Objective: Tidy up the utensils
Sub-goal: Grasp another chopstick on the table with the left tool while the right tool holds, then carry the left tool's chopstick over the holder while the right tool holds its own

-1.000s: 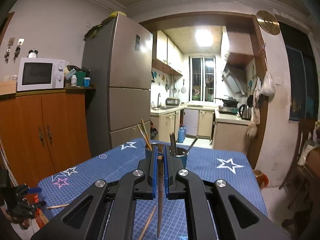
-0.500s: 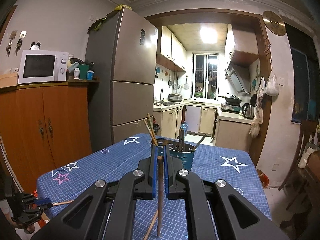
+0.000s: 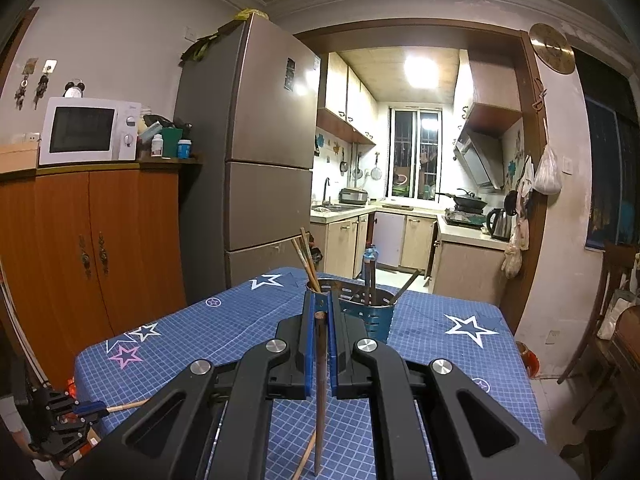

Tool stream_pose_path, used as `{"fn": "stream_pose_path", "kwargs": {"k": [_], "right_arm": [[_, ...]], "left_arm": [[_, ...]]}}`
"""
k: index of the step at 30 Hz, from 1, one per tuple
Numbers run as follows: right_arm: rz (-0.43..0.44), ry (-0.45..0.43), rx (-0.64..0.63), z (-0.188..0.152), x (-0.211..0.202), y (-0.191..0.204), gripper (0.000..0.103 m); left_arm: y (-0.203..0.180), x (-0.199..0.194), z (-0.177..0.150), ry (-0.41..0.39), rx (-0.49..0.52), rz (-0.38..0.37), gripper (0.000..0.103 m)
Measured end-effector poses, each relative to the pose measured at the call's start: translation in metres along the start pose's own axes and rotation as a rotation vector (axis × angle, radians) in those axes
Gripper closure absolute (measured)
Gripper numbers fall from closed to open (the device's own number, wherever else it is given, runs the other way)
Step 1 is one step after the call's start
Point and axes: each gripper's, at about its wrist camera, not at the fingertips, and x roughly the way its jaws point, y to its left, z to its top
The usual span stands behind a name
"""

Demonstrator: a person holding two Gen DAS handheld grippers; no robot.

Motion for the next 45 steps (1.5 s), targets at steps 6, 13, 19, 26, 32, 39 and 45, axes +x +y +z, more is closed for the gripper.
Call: {"fn": "stream_pose_path", "kwargs": {"k": [6, 13, 19, 26, 32, 39, 45], "right_arm": [[0.000, 0.000, -0.001, 0.000, 0.000, 0.001, 0.096], [0.000, -0.020, -0.010, 0.002, -0.005, 0.008, 0.096], [-0.003, -0.041, -0.011, 0.006, -0.013, 0.007, 0.096], [-0.008, -0.073, -0.005, 0.012, -0.026, 0.001, 0.096], [-0.001, -0.096, 0.001, 0.015, -0.034, -0.004, 0.096], [0.001, -0.128, -0.015, 0.032, -0.035, -0.009, 0.096], [0.002, -0.134, -0.045, 0.047, -0.030, -0.012, 0.096]], "left_arm": [[-0.006, -0.004, -0.003, -0.018, 0.011, 0.023, 0.095], [-0.009, -0.003, 0.001, -0.002, 0.025, 0.023, 0.098], [-0.012, -0.008, 0.022, -0.018, 0.053, 0.002, 0.098], [-0.013, -0.019, 0.068, -0.079, 0.130, -0.014, 0.098], [-0.014, -0.011, 0.110, -0.141, 0.162, -0.022, 0.098], [-0.010, 0.024, 0.175, -0.182, 0.141, -0.068, 0.098], [-0.005, 0.061, 0.227, -0.124, 0.099, -0.124, 0.098]]}}
